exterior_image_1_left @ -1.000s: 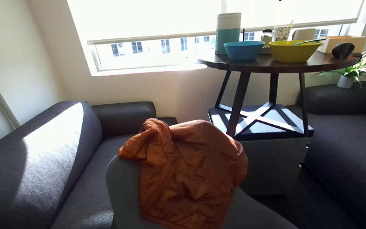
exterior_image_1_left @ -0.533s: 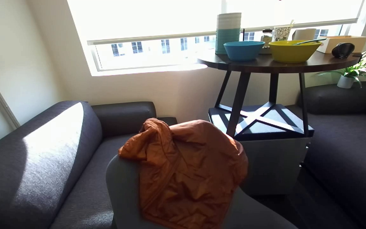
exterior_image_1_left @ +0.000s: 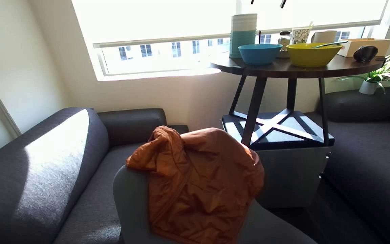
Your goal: Put the blue bowl on top of the box
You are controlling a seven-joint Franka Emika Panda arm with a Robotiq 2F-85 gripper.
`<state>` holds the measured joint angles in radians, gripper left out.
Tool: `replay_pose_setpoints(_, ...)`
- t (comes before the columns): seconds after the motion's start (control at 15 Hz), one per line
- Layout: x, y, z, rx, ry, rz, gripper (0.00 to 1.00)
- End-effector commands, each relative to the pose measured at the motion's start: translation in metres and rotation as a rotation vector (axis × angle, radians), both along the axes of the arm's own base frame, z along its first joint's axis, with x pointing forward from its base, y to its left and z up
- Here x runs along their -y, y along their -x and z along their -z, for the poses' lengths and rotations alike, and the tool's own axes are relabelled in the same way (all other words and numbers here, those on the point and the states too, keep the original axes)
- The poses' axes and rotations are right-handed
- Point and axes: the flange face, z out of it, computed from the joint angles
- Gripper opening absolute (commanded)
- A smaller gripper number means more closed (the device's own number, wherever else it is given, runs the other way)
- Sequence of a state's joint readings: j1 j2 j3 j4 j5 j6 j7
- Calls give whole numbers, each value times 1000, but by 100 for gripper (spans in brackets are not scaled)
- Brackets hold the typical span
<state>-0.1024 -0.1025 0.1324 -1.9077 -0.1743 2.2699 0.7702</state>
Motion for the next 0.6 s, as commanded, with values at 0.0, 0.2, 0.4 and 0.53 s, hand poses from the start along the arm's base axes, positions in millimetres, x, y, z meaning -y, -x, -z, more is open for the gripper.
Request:
replay_pose_setpoints(0.0,-8,-49,2,-13,138,-95,100)
replay_pose_setpoints(0.2,-8,-40,9,-9,105,-81,100)
replay_pose_setpoints(0.4,-7,-51,6,17,154,-97,100)
replay_pose_setpoints(0.53,2,-58,5,10,228,-141,100)
